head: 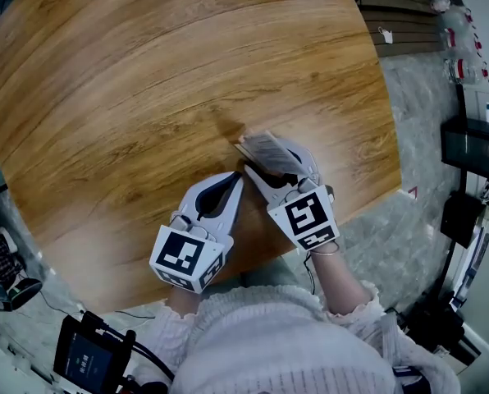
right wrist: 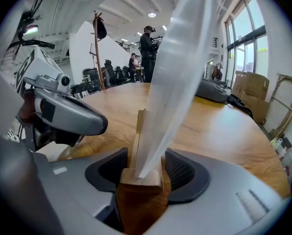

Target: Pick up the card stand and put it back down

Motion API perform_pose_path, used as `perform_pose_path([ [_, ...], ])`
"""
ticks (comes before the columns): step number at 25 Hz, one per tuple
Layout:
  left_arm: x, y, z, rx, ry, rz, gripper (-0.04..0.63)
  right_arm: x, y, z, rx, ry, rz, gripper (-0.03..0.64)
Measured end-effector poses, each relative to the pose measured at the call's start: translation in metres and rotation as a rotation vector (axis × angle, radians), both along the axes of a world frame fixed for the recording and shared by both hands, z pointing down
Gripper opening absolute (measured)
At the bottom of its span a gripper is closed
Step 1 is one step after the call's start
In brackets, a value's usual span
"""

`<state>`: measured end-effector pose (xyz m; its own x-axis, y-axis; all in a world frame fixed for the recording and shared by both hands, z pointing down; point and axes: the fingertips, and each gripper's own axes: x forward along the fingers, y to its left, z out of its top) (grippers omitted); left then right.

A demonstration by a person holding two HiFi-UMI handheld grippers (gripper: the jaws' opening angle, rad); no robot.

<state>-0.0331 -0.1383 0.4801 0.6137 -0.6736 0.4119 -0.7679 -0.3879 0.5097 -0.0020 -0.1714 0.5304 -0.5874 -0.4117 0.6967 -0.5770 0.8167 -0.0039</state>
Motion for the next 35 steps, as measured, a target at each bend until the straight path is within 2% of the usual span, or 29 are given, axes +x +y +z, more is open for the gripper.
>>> perform_pose_path([
  [4,-0.004,-0.005,0.001,0.014,-0.006,-0.004,0.009,-0.004,-0.004,0.003,-0.004,0.001,-0.023,0.206],
  [18,-0.01,-0.005,-0.002,0.024,-0.023,-0.012,0.009,-0.003,-0.005,-0.001,-0.009,-0.034,0.02,0.187],
  [26,-0.011,-0.005,-0.004,0.049,-0.039,0.009,0.008,-0.004,-0.007,-0.015,0.045,-0.087,0.052,0.186],
  [30,-0.011,-0.006,-0.009,0.084,-0.044,0.032,0.008,-0.005,-0.006,-0.031,0.073,-0.121,0.065,0.186],
  [35,-0.01,-0.001,-0.054,0.163,-0.071,0.051,0.008,0.001,0.001,-0.087,0.131,-0.173,0.084,0.186],
])
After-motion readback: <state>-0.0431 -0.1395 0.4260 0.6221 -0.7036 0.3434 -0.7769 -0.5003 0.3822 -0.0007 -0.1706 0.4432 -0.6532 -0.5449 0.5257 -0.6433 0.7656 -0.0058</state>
